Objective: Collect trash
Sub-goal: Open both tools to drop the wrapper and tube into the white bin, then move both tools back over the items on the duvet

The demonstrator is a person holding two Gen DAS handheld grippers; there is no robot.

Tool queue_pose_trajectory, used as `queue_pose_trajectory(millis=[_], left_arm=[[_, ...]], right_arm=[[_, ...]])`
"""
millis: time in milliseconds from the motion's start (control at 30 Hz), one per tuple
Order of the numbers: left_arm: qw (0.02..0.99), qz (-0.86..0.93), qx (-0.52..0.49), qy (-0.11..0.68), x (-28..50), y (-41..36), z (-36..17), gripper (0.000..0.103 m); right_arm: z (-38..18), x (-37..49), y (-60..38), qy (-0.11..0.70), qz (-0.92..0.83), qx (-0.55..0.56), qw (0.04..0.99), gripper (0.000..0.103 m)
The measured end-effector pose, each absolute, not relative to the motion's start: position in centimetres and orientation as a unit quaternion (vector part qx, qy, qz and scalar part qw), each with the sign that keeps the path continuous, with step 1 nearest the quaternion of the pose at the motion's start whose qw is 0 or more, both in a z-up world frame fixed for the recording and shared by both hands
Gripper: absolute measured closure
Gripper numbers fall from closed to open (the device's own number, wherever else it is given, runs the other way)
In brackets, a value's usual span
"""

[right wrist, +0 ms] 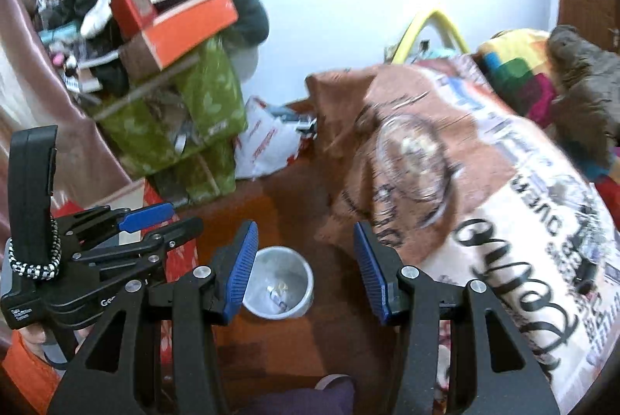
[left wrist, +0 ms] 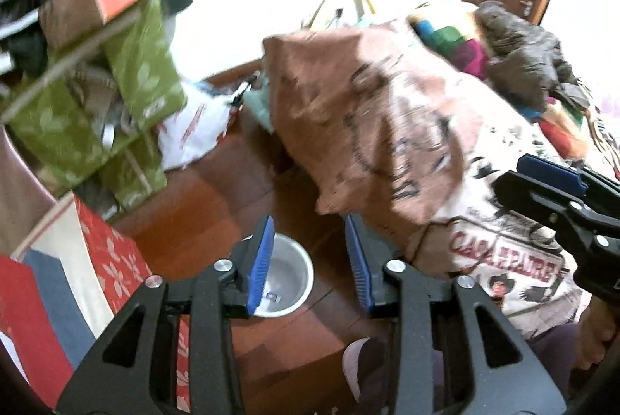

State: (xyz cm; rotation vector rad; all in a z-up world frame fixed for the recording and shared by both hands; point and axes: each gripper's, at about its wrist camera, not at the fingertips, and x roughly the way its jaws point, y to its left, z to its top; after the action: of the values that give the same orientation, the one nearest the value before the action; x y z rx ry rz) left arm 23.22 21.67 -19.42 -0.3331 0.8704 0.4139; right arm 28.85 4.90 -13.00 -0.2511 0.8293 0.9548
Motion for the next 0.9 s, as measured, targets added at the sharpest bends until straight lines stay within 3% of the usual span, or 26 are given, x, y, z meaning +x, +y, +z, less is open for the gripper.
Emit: queue_pose_trajectory(millis=[433,900], left_arm=[[0.914,0.135,-0.101,0.370,27.1,10.8,-11.4,0.053],[0.912,0.025,-0.077,0.403,36.8,-0.3,-12.3,0.047]], right_arm=[[-8.2,30.2,-6.7,0.323,0.373,-0.066,0.867,0.055],[-9.5,36.6,-19.5,0.339,0.251,-0.007,0.907,0.051]])
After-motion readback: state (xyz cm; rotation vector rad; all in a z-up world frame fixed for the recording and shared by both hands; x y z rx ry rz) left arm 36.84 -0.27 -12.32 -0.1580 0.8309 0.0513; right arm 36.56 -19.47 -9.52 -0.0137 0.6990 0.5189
